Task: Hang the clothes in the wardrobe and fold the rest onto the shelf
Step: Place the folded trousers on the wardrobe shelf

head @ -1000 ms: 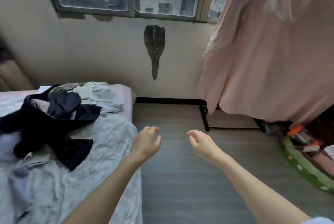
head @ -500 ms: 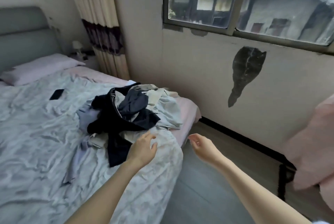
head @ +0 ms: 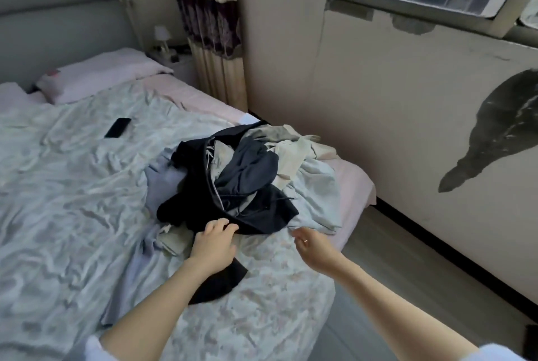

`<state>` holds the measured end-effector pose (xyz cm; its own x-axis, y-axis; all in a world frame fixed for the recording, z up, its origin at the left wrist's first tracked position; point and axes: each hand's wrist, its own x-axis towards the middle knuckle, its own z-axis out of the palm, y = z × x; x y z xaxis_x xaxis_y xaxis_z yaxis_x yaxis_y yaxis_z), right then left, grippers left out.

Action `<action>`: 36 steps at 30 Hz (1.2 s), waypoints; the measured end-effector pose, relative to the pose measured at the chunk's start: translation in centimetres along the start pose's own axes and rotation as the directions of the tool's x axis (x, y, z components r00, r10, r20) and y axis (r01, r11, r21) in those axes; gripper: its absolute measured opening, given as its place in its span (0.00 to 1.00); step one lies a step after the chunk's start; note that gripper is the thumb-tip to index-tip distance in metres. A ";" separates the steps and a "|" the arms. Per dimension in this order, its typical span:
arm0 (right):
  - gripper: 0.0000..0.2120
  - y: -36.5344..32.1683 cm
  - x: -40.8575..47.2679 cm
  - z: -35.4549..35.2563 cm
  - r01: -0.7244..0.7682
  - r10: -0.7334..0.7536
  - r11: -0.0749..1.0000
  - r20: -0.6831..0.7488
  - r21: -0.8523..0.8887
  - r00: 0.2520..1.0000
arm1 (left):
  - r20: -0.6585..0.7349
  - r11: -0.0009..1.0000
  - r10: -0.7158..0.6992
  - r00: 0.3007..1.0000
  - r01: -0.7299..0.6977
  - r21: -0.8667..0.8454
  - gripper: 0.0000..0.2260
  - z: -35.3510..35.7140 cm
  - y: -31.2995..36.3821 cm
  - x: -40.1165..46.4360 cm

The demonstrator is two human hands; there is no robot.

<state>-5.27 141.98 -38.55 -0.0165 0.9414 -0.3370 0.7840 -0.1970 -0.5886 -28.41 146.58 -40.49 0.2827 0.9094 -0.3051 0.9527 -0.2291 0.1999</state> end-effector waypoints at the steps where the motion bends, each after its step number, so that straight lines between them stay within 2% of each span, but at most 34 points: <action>1: 0.16 -0.3 2.1 0.2 -0.007 0.007 1.000 0.006 -0.007 1.000 | 0.019 0.998 0.007 1.000 -0.008 0.058 0.22 -0.1 -0.8 2.0; 5: 0.19 -2.0 8.2 0.9 -0.003 0.005 0.999 0.056 -0.036 0.998 | 0.074 0.956 0.006 0.997 -0.028 0.291 0.27 0.4 -3.8 8.0; 8: 0.18 -2.2 11.8 2.4 -0.037 0.038 0.999 0.120 -0.010 0.992 | 0.138 0.874 0.036 0.990 -0.098 0.476 0.29 1.7 -5.5 11.2; 12: 0.19 -2.1 14.1 4.2 -0.092 0.092 0.996 0.170 -0.009 0.981 | 0.173 0.784 0.134 0.976 -0.211 0.584 0.19 2.6 -6.9 13.4; 14: 0.19 -2.1 15.2 5.0 -0.118 0.117 0.993 0.192 -0.010 0.974 | 0.111 0.827 0.208 0.972 -0.235 0.512 0.11 2.0 -7.4 14.5; 16: 0.19 -2.4 15.8 5.3 -0.122 0.118 0.992 0.204 0.007 0.972 | -0.053 0.890 0.309 0.949 -0.269 0.367 0.02 0.6 -7.0 15.2; 17: 0.20 -2.6 16.1 5.3 -0.112 0.104 0.993 0.198 0.026 0.975 | -0.141 0.924 0.321 0.937 -0.276 0.265 0.03 -0.4 -6.8 15.5; 18: 0.24 -2.9 16.2 5.3 -0.091 0.081 0.995 0.186 0.044 0.979 | -0.195 0.952 0.291 0.937 -0.262 0.161 0.04 -1.6 -6.5 15.7; 20: 0.34 -3.8 16.7 4.9 -0.037 0.024 0.995 0.147 0.091 0.989 | -0.197 0.976 0.167 0.966 -0.191 -0.108 0.05 -4.3 -5.9 15.9; 23: 0.44 -6.1 17.7 3.2 0.072 -0.075 0.975 0.003 0.209 0.997 | -0.282 0.900 0.125 0.951 -0.228 -0.370 0.07 -7.9 -5.5 16.2; 26: 0.46 -8.2 18.0 1.2 0.199 -0.172 0.931 -0.115 0.305 0.978 | -0.376 0.747 0.082 0.923 -0.306 -0.590 0.04 -10.8 -3.7 15.3; 29: 0.39 -8.9 17.0 -0.7 0.221 -0.192 0.945 -0.138 0.240 0.972 | -0.446 0.688 0.040 0.894 -0.348 -0.637 0.05 -12.1 -1.6 14.2; 31: 0.28 -8.6 16.2 -1.8 0.209 -0.195 0.965 -0.104 0.159 0.975 | -0.496 0.684 0.048 0.867 -0.390 -0.616 0.06 -12.4 -0.3 13.3; 32: 0.22 -8.2 15.7 -2.3 0.195 -0.182 0.966 -0.086 0.172 0.979 | -0.515 0.676 0.066 0.855 -0.418 -0.607 0.05 -12.4 0.4 12.9; 34: 0.15 -7.0 14.7 -3.2 0.104 -0.088 0.938 -0.061 0.330 0.994 | -0.530 0.650 0.156 0.833 -0.491 -0.581 0.05 -12.1 2.0 11.7; 35: 0.14 -6.2 13.9 -3.9 0.011 0.004 0.881 -0.031 0.473 1.000 | -0.508 0.630 0.219 0.833 -0.518 -0.578 0.05 -11.5 2.9 11.1; 36: 0.13 -5.4 13.4 -4.6 -0.093 0.095 0.779 0.030 0.620 0.995 | -0.459 0.618 0.282 0.842 -0.526 -0.584 0.06 -10.9 3.5 10.8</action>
<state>-6.91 156.88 -36.52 0.0389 0.9097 -0.4134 0.2277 -0.4109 -0.8828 -23.21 159.41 -32.95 0.4558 0.8606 0.2271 0.3747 -0.4170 0.8281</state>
